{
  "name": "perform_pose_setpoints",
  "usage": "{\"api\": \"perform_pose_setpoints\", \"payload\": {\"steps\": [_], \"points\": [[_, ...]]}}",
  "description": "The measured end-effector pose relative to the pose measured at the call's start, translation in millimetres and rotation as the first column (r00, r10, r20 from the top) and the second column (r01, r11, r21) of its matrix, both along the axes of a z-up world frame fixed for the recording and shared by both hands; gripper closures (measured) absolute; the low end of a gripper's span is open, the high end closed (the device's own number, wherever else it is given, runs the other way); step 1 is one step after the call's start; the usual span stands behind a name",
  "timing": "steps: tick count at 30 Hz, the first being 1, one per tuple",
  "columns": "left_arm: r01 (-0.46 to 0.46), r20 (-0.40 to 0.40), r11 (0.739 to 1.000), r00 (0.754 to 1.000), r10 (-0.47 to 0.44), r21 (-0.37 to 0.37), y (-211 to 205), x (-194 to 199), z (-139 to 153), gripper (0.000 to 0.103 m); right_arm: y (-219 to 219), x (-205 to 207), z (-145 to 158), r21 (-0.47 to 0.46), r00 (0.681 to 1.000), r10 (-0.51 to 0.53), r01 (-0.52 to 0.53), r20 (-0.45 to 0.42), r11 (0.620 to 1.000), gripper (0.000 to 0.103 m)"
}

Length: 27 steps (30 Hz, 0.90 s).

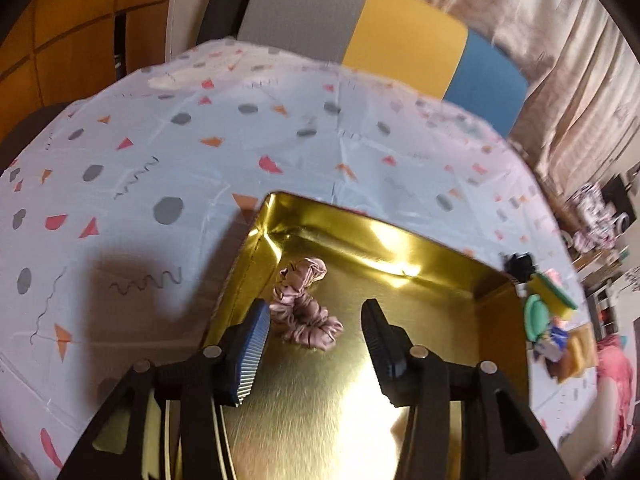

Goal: Organize rigid objects
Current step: 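Release the scrunchie in the tray with the left gripper while the right gripper drops the white block beside it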

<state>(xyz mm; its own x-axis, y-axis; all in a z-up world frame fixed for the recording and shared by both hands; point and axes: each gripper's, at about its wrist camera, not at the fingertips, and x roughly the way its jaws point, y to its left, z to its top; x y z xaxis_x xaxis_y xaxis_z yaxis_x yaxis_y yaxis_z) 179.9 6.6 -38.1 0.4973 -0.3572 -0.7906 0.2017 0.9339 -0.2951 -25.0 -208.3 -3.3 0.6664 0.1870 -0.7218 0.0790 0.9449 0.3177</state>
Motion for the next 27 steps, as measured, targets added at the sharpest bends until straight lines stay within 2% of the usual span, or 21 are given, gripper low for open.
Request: {"api": "perform_pose_setpoints", "payload": {"steps": [4, 9, 12, 19, 27], "points": [[0.011, 0.042, 0.999, 0.999, -0.009, -0.048, 19.3, -27.3, 15.7, 0.055, 11.5, 19.2, -5.9, 0.002, 0.999, 0.017, -0.017, -0.045, 1.0, 0.032], [-0.001, 0.082, 0.999, 0.997, 0.004, -0.041, 36.7, -61.3, 25.6, 0.055, 27.0, 52.6, -17.4, 0.022, 0.991, 0.045, -0.042, -0.124, 0.999, 0.031], [0.007, 0.079, 0.999, 0.997, -0.004, -0.045, 45.4, -80.5, 23.4, 0.055, 36.0, 76.8, -26.2, 0.036, 0.985, 0.057, -0.052, -0.165, 0.998, 0.031], [-0.002, 0.063, 1.0, 0.998, 0.003, -0.016, 59.3, -106.6, 14.9, 0.055, 53.3, 125.4, -46.5, -0.022, 0.976, 0.051, -0.057, -0.21, 0.998, 0.031], [-0.025, 0.039, 0.999, 0.999, 0.026, -0.02, 73.1, -121.7, 6.3, 0.055, 56.1, 167.3, -68.1, 0.031, 0.964, -0.005, 0.013, -0.265, 0.999, 0.03]]}}
